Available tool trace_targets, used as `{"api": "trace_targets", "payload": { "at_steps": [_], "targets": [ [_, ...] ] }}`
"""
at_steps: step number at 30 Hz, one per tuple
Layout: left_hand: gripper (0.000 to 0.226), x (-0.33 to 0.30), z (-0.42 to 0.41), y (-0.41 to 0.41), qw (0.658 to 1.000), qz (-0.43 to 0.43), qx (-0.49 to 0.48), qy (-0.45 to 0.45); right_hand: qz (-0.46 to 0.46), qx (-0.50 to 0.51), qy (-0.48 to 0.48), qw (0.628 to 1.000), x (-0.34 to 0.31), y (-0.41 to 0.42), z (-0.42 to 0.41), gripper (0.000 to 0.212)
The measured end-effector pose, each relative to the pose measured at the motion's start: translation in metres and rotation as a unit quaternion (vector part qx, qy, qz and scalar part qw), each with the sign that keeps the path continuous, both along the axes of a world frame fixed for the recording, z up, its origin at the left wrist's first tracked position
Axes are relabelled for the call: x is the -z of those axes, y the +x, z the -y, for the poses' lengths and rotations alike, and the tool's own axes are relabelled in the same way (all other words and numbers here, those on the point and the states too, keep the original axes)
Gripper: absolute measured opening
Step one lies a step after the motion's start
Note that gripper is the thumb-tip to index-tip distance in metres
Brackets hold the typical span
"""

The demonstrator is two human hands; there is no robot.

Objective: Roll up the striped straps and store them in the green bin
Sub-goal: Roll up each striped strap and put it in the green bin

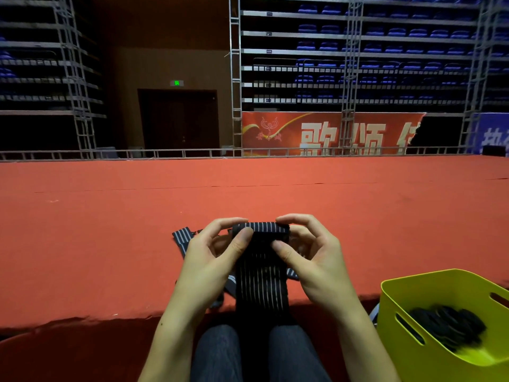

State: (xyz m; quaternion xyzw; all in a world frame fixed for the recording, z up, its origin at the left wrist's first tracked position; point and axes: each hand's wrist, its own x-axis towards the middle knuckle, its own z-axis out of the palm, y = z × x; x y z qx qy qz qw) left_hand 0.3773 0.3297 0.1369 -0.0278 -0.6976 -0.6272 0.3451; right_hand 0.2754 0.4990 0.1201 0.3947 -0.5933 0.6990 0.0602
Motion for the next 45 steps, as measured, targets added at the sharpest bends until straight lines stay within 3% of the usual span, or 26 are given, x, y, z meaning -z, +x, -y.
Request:
{"api": "trace_targets", "payload": {
  "at_steps": [4, 11, 17, 22, 31, 38, 45],
  "targets": [
    [0.016, 0.001, -0.0003, -0.0011, 1.0, -0.007, -0.007, -0.004, 0.008, -0.004, 0.001, 1.0, 0.0026, -0.001, 0.0, 0.039],
    [0.021, 0.0009, -0.0002, 0.0034, 1.0, -0.024, 0.011, 0.009, 0.042, -0.04, -0.001, 0.998, 0.001, 0.0036, -0.0034, 0.047],
    [0.027, 0.0019, 0.0018, 0.0053, 0.999, -0.019, 0.037, -0.021, 0.069, -0.042, 0.025, 0.996, -0.0021, 0.0058, -0.0018, 0.034],
    [0.033, 0.0029, 0.0022, 0.0043, 0.998, -0.007, 0.055, 0.004, 0.054, -0.049, -0.012, 0.997, -0.0034, 0.0069, -0.0044, 0.03],
    [0.041, 0.0046, -0.0009, -0.0022, 0.997, 0.022, 0.017, 0.073, 0.017, -0.063, -0.005, 0.998, 0.0024, 0.005, -0.0049, 0.04],
    [0.028, 0.0039, 0.0014, -0.0024, 0.999, -0.022, 0.006, 0.043, 0.026, -0.095, -0.006, 0.995, 0.0018, 0.0064, -0.0053, 0.054],
    [0.029, 0.0038, 0.0014, 0.0009, 0.999, -0.027, 0.024, 0.003, 0.069, -0.061, 0.044, 0.995, -0.003, 0.0046, -0.0028, 0.037]
  ]
}}
